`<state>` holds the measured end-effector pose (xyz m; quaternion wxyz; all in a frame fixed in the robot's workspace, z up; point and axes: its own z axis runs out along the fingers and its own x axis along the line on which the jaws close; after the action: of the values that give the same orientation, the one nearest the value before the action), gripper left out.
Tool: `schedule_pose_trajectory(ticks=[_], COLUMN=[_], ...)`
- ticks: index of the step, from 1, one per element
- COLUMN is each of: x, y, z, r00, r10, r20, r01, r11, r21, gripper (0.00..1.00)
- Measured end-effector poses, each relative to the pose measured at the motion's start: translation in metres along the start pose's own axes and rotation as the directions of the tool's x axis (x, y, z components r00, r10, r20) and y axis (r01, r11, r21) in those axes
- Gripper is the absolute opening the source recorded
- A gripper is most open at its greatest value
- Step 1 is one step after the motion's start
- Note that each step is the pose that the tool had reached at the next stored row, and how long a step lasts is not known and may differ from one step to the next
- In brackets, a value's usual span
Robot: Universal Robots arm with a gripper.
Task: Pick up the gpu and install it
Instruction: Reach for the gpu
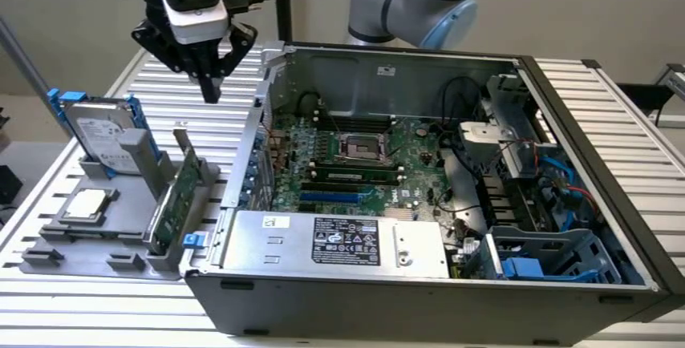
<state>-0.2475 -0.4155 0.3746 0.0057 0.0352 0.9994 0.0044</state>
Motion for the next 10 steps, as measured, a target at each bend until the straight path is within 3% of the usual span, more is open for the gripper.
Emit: schedule_pose_trajectory(ticks=[10], x=[0.026], y=[-0.0137], z=[0.0076], r00=[1.0000], r10=[0.000], r20=[-0.0079], r01=[0.000], r11=[1.0000], r21=[0.0040], gripper=[0.11])
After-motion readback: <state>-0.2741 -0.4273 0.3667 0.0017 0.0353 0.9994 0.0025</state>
